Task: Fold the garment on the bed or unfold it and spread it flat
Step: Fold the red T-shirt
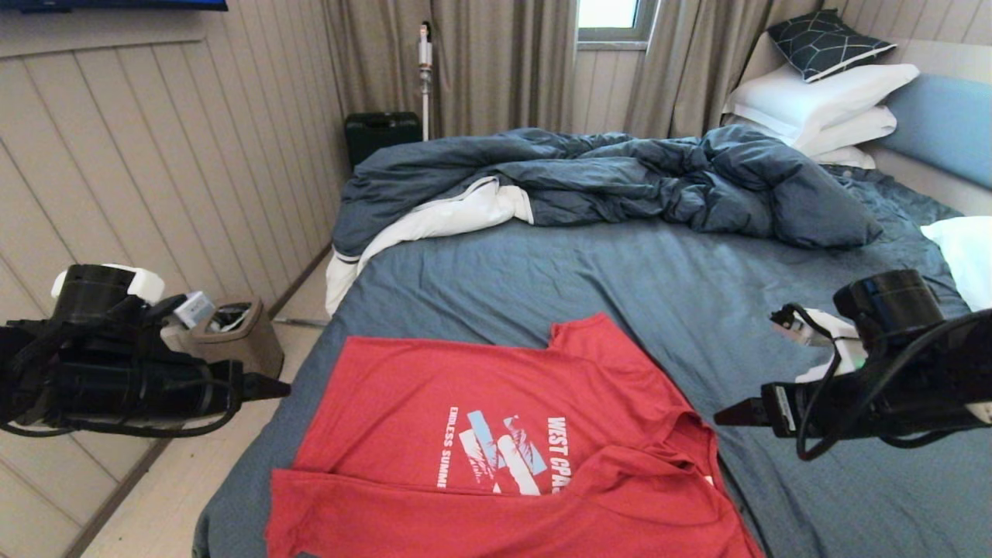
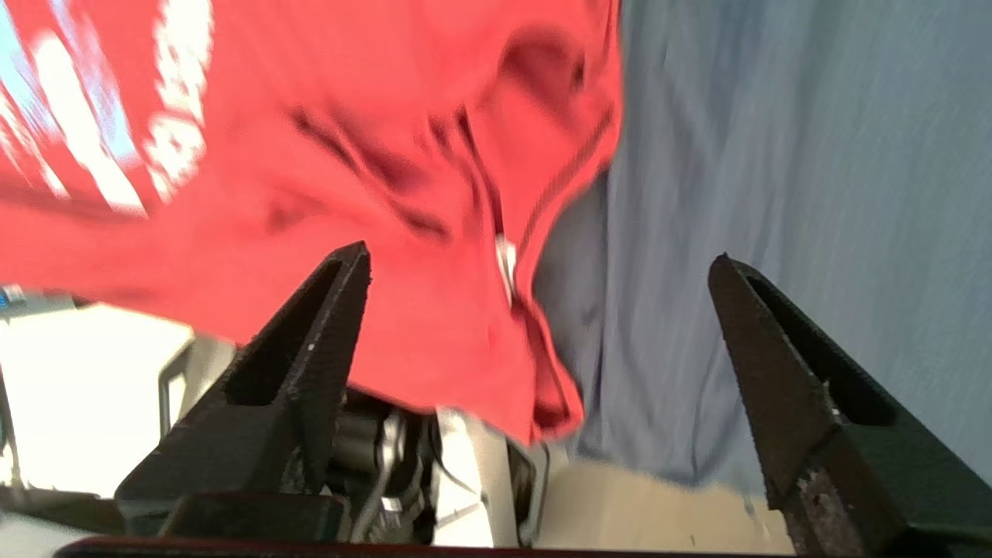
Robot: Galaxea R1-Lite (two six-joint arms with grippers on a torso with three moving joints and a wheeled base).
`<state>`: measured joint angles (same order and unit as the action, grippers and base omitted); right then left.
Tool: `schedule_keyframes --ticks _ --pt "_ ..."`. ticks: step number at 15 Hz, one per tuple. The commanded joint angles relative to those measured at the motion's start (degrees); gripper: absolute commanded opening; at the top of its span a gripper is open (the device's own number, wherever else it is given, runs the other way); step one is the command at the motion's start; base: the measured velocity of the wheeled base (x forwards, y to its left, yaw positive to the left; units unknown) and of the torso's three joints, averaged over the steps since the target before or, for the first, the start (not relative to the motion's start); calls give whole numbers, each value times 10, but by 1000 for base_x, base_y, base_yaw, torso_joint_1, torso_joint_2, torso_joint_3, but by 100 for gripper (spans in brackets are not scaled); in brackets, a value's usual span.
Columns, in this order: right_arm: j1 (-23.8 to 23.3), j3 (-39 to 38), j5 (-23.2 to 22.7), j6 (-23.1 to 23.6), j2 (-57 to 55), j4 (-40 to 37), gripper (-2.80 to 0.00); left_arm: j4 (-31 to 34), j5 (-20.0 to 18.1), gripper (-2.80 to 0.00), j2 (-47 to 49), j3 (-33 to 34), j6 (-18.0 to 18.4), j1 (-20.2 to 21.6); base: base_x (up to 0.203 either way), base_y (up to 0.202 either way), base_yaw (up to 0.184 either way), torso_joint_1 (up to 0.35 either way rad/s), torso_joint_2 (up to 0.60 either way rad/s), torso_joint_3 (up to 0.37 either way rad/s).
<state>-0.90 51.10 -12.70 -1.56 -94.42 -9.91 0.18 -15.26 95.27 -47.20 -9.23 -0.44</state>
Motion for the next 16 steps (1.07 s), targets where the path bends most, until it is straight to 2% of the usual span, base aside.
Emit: schedule_keyframes --ticks 1,6,8,10,14,16 --pt "1 26 0 -5 -19 0 -280 0 -1 -280 23 -22 -2 6 0 0 0 0 0 0" --pt "1 113 1 -34 -87 5 -280 -2 -1 -280 71 -79 -1 8 0 0 0 0 0 0" --pt "0 123 1 -40 -113 38 -280 -2 -1 -280 105 -110 -1 8 0 0 0 0 0 0" --pt "-1 144 2 -40 -147 65 -280 -3 -1 -280 149 -161 -2 8 0 0 0 0 0 0" --pt "-2 210 2 -41 -196 72 -280 -16 3 -280 244 -273 -6 8 0 0 0 0 0 0" --pt "-1 218 2 -40 -204 72 -280 -19 3 -280 283 -317 -12 7 0 0 0 0 0 0"
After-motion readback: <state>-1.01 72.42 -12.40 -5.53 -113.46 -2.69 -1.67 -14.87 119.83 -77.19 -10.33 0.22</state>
